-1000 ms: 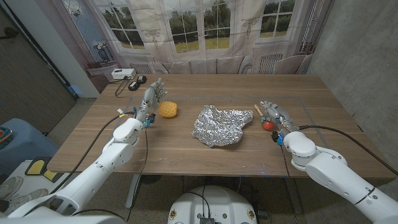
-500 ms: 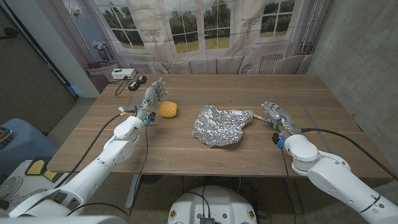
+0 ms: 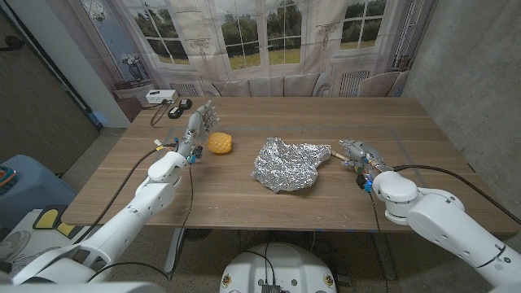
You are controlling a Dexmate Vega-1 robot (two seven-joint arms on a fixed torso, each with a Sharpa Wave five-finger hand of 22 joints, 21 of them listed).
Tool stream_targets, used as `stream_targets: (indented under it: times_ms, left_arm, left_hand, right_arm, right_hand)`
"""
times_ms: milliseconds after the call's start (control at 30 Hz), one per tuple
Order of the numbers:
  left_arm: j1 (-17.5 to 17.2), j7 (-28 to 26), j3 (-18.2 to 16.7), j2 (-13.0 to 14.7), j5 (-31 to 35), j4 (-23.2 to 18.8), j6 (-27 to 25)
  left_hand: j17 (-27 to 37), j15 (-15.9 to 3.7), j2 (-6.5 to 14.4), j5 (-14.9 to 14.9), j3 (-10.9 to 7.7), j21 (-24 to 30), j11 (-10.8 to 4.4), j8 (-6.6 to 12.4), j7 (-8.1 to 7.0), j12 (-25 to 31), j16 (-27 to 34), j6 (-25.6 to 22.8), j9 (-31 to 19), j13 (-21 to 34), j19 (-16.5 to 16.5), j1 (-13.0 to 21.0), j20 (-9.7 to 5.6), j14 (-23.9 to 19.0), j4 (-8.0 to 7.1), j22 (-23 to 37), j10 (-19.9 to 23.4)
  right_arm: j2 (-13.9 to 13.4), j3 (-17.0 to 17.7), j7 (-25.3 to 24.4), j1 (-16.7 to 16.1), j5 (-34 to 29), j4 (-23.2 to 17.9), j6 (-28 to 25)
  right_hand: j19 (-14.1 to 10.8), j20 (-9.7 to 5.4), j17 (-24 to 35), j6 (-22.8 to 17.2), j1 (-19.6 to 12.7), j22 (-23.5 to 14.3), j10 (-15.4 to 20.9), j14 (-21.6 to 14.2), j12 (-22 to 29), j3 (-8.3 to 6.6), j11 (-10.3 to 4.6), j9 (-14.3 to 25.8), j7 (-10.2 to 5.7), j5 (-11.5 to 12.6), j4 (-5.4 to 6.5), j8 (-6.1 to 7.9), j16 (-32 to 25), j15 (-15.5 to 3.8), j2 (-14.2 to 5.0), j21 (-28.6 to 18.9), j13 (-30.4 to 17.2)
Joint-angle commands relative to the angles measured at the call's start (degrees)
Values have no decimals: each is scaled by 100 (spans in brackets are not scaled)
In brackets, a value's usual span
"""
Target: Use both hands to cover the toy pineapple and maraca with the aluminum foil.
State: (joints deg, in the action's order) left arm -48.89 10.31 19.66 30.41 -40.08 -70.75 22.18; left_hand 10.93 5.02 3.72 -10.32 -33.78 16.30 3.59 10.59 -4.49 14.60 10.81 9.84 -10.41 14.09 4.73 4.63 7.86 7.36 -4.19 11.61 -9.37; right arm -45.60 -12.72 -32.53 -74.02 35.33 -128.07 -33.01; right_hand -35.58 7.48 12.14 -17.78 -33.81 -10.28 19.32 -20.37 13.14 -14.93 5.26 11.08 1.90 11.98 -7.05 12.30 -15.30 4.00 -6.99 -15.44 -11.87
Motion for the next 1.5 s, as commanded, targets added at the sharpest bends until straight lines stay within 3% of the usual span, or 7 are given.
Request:
stream_targets:
  times_ms: [33,500,767,1167,1500]
  left_arm:
    - [-94,-60,-75,57,-35,-71,9]
    - [-165,-106,-123,99,-27,-197,66]
    - [-293,-169,-181,147,-24,-353,146]
    - [-388,-194,-221,189,-28,-450,194]
    - [-377,-170,-235,197,-38,-463,217]
  left_hand:
    - [4,3,3,-45,18,-9,19,20,35,-10,11,14,4,10,28,-33,-8,68,-3,26,-55]
    - [1,0,6,-46,25,-9,16,17,32,-18,15,25,4,1,21,-38,-8,68,2,27,-54]
    - [-1,3,5,-45,29,-11,13,17,32,-22,17,26,5,-4,24,-40,-6,69,6,27,-54]
    - [-3,-2,1,-45,36,-12,12,20,28,-27,17,20,6,-12,21,-41,-7,73,16,27,-54]
    - [-6,0,-1,-46,41,-13,16,22,32,-30,19,13,6,-18,18,-42,-7,72,25,28,-48]
  right_arm:
    - [-228,-156,330,399,527,52,-550]
    - [-446,-525,571,1075,943,273,-1144]
    - [-473,-828,685,1655,1050,453,-1595]
    - [-374,-1066,374,2233,1132,466,-2442]
    - [-171,-1491,502,2824,1018,781,-2967]
  right_hand:
    - [-88,-103,5,-229,53,-8,162,-162,55,0,22,6,93,-17,13,64,-40,10,-9,20,-5]
    - [5,-123,9,-148,249,-7,85,-79,-13,82,61,2,147,-80,91,-19,40,71,45,102,-5]
    - [-29,-118,10,-138,373,-9,83,-98,-33,144,102,1,202,-119,132,-41,57,96,93,112,-7]
    - [-448,-137,16,-136,551,-25,146,-468,-33,217,201,-2,323,-157,178,-69,-37,119,148,-15,-11]
    - [-952,-201,164,-398,687,-80,544,-1099,93,294,321,-7,460,-189,175,-18,-307,-26,164,-208,-27]
